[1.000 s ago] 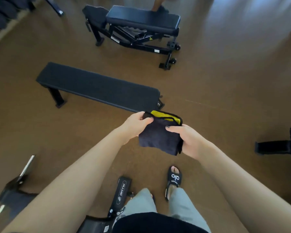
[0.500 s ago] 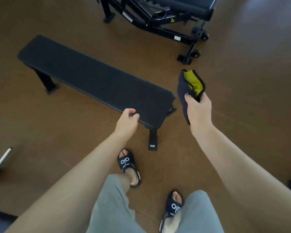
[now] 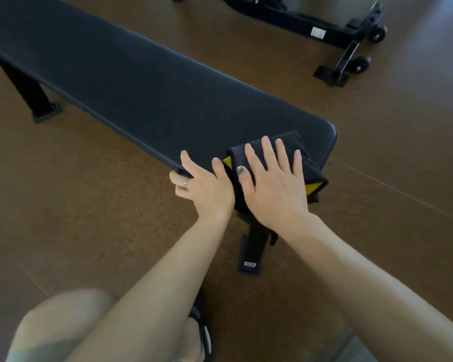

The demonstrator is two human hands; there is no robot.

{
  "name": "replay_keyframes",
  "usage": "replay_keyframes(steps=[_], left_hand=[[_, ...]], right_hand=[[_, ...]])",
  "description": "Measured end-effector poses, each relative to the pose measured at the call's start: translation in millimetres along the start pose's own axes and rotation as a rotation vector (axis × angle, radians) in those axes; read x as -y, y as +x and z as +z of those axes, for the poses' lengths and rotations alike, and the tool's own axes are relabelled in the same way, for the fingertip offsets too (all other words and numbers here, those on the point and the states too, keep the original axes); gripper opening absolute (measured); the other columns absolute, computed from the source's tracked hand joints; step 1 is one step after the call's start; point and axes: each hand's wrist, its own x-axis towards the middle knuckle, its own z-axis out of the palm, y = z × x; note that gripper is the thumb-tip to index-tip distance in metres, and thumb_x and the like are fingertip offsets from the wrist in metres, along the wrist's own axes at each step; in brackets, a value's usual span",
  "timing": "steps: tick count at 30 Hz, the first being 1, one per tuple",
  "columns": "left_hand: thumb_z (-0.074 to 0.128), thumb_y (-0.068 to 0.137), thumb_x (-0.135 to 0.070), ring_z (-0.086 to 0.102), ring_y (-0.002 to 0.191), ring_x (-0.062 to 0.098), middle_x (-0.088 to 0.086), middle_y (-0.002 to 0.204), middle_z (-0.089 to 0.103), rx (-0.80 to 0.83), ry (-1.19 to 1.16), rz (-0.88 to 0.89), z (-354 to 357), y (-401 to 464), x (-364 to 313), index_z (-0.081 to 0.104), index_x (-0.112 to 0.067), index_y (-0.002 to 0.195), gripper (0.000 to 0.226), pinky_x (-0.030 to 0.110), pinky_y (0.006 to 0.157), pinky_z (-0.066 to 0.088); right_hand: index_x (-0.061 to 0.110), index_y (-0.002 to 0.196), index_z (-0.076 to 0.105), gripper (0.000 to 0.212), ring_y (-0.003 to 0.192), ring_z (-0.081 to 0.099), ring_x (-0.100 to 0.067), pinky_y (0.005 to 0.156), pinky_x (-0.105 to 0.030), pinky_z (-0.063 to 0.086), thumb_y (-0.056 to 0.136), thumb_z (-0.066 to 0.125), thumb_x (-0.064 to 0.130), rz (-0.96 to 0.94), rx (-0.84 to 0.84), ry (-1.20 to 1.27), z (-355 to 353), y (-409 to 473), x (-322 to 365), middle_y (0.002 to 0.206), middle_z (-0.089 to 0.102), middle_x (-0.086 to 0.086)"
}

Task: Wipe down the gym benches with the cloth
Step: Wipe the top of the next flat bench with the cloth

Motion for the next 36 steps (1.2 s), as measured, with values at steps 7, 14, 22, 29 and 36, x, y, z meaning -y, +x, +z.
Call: replay_keyframes(steps=[7, 14, 22, 29, 36], left_hand=[[0.041, 0.106, -0.035, 0.024, 0.133, 0.028, 0.014, 0.157, 0.017, -0.085, -0.052, 0.099, 8.6, -3.5, 11.2, 0.023, -0.023, 0.157, 0.055, 0.025, 0.09, 0.028], [0.043, 0.104, -0.034, 0.02, 0.135, 0.035, 0.017, 0.158, 0.01, 0.043, 0.003, -0.035, 0.8, 5.7, -0.2, 0.015, -0.025, 0.157, 0.06, 0.035, 0.091, 0.03], [0.041, 0.106, -0.026, 0.021, 0.14, 0.035, 0.013, 0.162, 0.01, -0.076, -0.104, -0.079, 9.4, -0.7, -3.0, 0.023, -0.027, 0.155, 0.053, 0.034, 0.086, 0.031], [0.041, 0.103, -0.019, 0.024, 0.136, 0.036, 0.013, 0.159, 0.013, -0.109, -0.118, -0.038, 15.1, 3.6, 4.3, 0.026, -0.027, 0.154, 0.054, 0.036, 0.086, 0.034], [0.04, 0.102, -0.022, 0.027, 0.132, 0.035, 0.014, 0.153, 0.022, -0.196, -0.09, 0.029, 25.9, 0.9, 9.2, 0.031, -0.025, 0.152, 0.051, 0.042, 0.078, 0.04]], right_hand=[[0.029, 0.163, 0.023, 0.069, 0.159, 0.012, -0.032, 0.128, -0.056, 0.007, 0.102, 0.005, 0.056, -0.039, -0.032, -0.043, 16.9, 4.5, -7.6, 0.171, 0.018, -0.008], [0.038, 0.16, 0.028, 0.059, 0.158, 0.015, -0.026, 0.128, -0.053, 0.01, 0.105, 0.019, 0.057, -0.06, -0.054, -0.055, 11.3, 34.3, -42.1, 0.171, 0.022, -0.001], [0.035, 0.159, 0.034, 0.058, 0.157, 0.022, -0.026, 0.127, -0.053, 0.017, 0.106, 0.016, 0.05, -0.012, -0.117, -0.019, 23.9, -40.2, -15.9, 0.168, 0.028, -0.001], [0.041, 0.156, 0.036, 0.056, 0.157, 0.018, -0.023, 0.127, -0.056, 0.011, 0.104, 0.022, 0.052, -0.046, -0.097, -0.002, 16.2, 11.6, -54.2, 0.169, 0.027, 0.003], [0.04, 0.159, 0.031, 0.054, 0.158, 0.014, -0.027, 0.125, -0.059, 0.012, 0.106, 0.022, 0.051, 0.04, -0.107, -0.056, 13.4, 58.5, -68.6, 0.17, 0.023, 0.001]])
